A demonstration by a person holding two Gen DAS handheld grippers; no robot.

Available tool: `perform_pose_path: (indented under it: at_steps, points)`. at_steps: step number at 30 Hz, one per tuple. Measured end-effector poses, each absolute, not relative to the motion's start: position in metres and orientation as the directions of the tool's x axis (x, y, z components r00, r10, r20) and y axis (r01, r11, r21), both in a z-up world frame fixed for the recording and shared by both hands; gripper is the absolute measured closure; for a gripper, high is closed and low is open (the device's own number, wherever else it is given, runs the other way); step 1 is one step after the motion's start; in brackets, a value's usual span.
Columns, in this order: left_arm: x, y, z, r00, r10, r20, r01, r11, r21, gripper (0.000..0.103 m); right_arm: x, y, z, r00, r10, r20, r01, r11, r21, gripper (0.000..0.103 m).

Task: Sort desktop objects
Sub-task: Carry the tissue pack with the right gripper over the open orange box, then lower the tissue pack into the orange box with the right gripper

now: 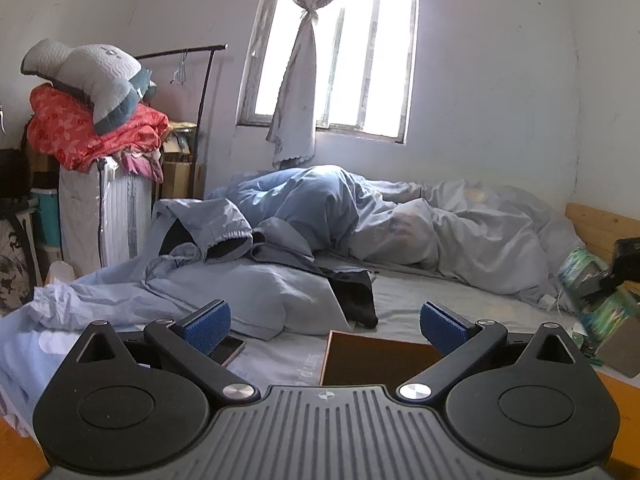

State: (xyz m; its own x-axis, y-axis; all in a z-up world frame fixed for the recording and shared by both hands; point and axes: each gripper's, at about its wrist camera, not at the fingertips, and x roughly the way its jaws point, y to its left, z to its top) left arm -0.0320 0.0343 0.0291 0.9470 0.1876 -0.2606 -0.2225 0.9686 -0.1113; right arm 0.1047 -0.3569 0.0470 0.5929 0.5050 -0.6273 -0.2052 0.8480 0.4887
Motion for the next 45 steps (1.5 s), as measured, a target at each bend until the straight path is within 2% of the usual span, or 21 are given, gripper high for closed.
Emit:
perform_pose_path:
  at_steps: [17,25,33,45]
  points:
    - [-0.041,0.041,0.027,0.946,0.160,-0.283,-0.210,0.966,-0.154,0.000,0.118,-0.275,-0.012,0.505,0.425,-0.751,-0.254,0.905,0.342,0.001]
    - [-0.038,0.050,0.023,0.936,0.189,-0.298,-0.251,0.950,-0.185,0.000,0.135,-0.255,-0.026,0.490,0.377,-0.785,-0.260,0.924,0.281,0.001]
    - [-0.036,0.041,0.026,0.944,0.207,-0.258,-0.245,0.962,-0.122,0.000,0.147,-0.246,-0.049,0.458,0.349,-0.817,-0.247,0.934,0.260,0.001]
    - [-0.026,0.047,0.020,0.928,0.209,-0.308,-0.255,0.960,-0.119,0.000,0.167,-0.227,-0.069,0.436,0.294,-0.851,-0.247,0.948,0.201,0.001]
